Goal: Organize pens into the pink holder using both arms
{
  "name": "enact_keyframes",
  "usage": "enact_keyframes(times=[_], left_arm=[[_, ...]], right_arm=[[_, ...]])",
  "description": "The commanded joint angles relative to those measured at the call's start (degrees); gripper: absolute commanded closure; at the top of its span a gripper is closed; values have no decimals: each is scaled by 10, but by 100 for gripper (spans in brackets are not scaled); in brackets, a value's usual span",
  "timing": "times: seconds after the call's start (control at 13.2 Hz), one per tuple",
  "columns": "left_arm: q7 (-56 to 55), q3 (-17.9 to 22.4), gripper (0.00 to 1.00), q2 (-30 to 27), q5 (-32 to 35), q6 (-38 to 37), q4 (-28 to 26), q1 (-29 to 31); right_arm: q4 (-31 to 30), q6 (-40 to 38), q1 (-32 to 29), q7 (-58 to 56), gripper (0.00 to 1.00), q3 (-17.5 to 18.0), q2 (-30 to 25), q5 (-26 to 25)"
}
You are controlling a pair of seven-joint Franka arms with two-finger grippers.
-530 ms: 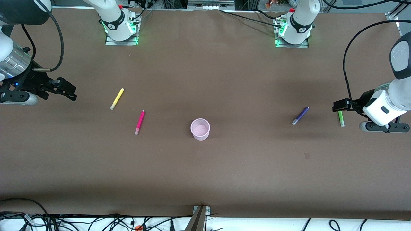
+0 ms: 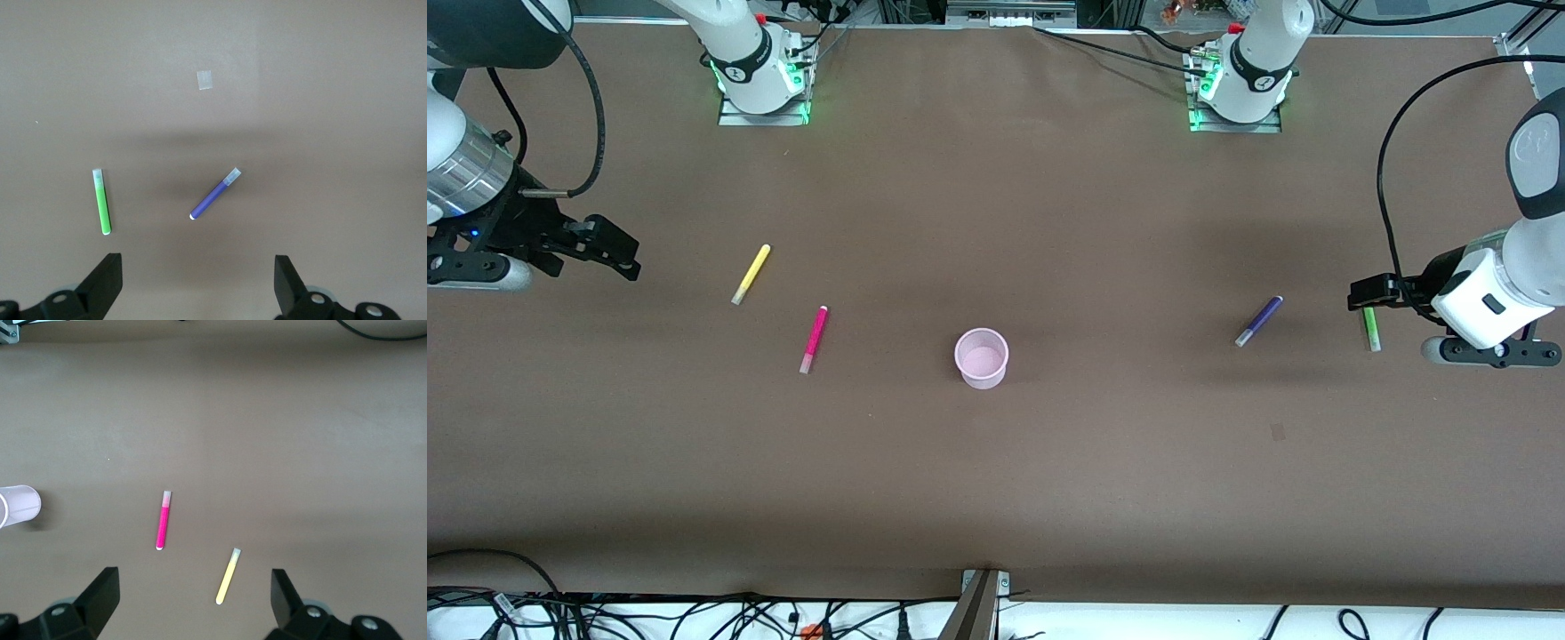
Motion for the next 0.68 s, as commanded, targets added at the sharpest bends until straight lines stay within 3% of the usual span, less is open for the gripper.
enact_keyframes(times=[0.0, 0.15, 0.38, 0.61], left_arm=[[10, -2, 0, 11, 13, -5, -4, 6], [13, -2, 0, 18, 13, -2, -23, 8], [70, -4, 0, 13, 12, 46, -97, 8], [163, -4, 0, 7, 8, 79, -173, 9]], right_arm=[[13, -2, 0, 5, 0, 2, 5, -2], [13, 23, 0, -1, 0, 2, 9, 1], [12, 24, 2, 10, 0, 4, 16, 2], [10, 38, 1, 1, 0, 4, 73, 1]])
